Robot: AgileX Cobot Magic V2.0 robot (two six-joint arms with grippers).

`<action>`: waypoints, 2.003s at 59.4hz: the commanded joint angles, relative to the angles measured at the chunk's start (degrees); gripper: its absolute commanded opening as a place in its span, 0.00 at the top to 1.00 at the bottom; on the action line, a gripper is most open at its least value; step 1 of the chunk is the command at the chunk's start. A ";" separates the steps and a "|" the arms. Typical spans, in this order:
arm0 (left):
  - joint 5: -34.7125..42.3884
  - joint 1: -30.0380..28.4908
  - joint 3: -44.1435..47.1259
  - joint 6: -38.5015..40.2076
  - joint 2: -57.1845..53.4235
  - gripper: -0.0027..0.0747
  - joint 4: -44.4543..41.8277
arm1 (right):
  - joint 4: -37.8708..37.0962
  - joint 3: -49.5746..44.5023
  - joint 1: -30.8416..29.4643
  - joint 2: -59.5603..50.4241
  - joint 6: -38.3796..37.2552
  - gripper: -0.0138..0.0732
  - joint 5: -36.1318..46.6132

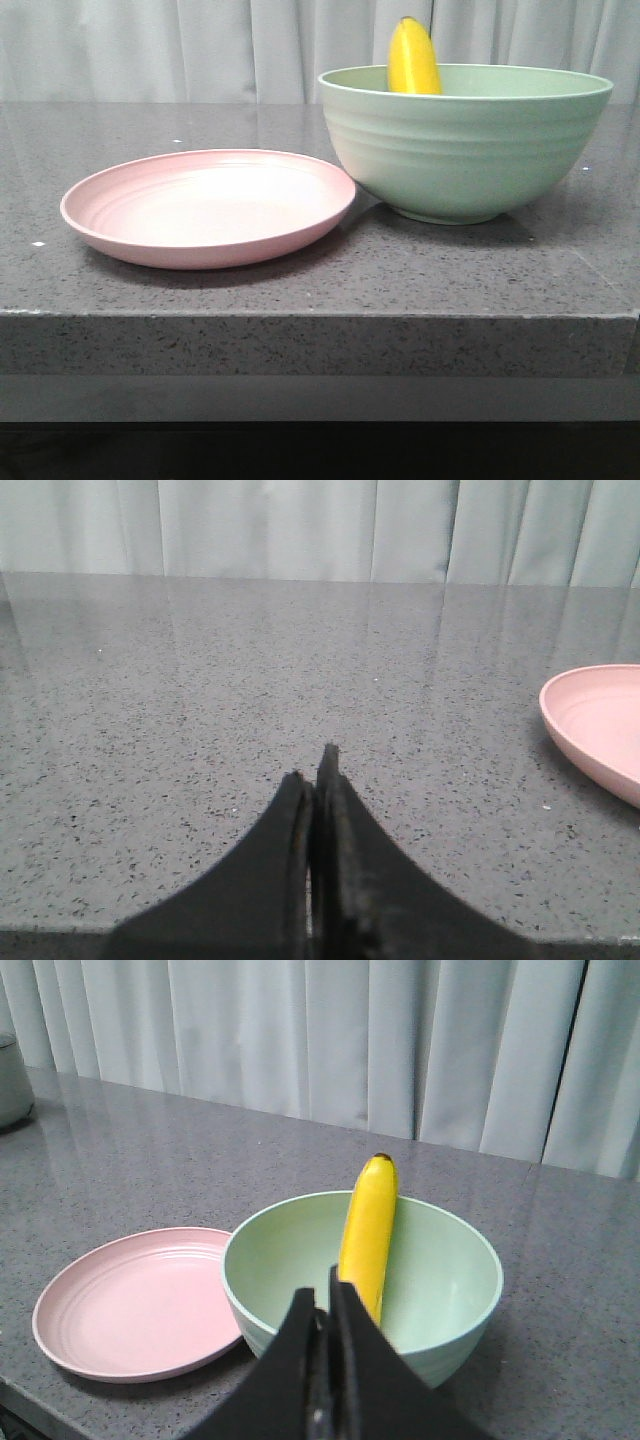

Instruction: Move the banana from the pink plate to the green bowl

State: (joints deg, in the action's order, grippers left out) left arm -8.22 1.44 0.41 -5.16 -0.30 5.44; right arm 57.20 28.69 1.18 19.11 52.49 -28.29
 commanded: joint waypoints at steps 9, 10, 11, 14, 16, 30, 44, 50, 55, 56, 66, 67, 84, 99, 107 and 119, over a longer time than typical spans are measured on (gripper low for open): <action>4.99 -0.07 0.17 0.18 -1.05 0.99 0.45 | 2.55 0.90 0.12 0.54 0.32 0.93 3.52; 4.99 -0.07 0.17 0.18 -1.05 0.99 0.45 | 2.32 0.67 0.12 0.59 0.32 0.93 4.01; 4.99 -0.07 0.17 0.18 -1.05 0.99 0.45 | 1.98 0.51 0.12 0.59 0.14 0.93 4.38; 4.99 -0.07 0.17 0.18 -1.05 0.99 0.45 | -0.20 -0.24 0.12 0.59 -1.43 0.93 5.76; 4.99 -0.07 0.17 0.18 -1.05 0.99 0.45 | -3.89 -1.15 0.12 0.59 -3.96 0.93 7.35; 4.99 -0.07 0.17 0.18 -1.05 0.99 0.45 | -38.22 -10.98 0.97 -2.58 -43.07 0.93 23.21; 4.99 -0.07 0.17 0.18 -1.05 0.99 0.45 | -49.56 -22.43 4.86 -11.16 -48.26 0.93 31.20; 4.99 -0.07 0.17 0.18 -1.05 0.99 0.45 | -49.56 -26.64 4.86 -14.71 -48.65 0.93 31.20; 4.99 -0.07 0.17 0.18 -1.05 0.99 0.45 | -49.50 -29.67 4.86 -17.91 -49.07 0.93 31.20; 4.99 -0.07 0.17 0.18 -1.05 0.99 0.45 | -49.44 -30.06 4.86 -18.44 -49.23 0.93 31.20; 4.99 -0.07 0.17 0.18 -1.05 0.99 0.45 | -48.74 -30.36 4.71 -21.10 -49.71 0.93 28.77; 4.99 -0.07 0.17 0.18 -1.05 0.99 0.45 | -48.65 -30.36 4.70 -21.10 -49.71 0.93 28.67; 4.99 -0.07 0.17 0.18 -1.05 0.99 0.45 | -48.38 -30.29 4.70 -21.03 -49.71 0.93 28.29; 4.99 -0.07 0.17 0.18 -1.05 0.99 0.45 | -48.38 -30.29 4.70 -21.03 -49.71 0.93 28.29; 4.99 -0.07 0.17 0.18 -1.05 0.99 0.45 | -48.38 -30.29 4.70 -21.03 -49.71 0.93 28.29; 4.99 -0.07 0.17 0.18 -1.05 0.99 0.45 | -48.38 -30.29 4.70 -21.03 -49.71 0.93 28.29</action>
State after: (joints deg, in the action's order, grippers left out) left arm -8.12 1.44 0.41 -5.16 -0.30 5.44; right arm 8.79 -1.50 5.92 -0.61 2.90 -4.45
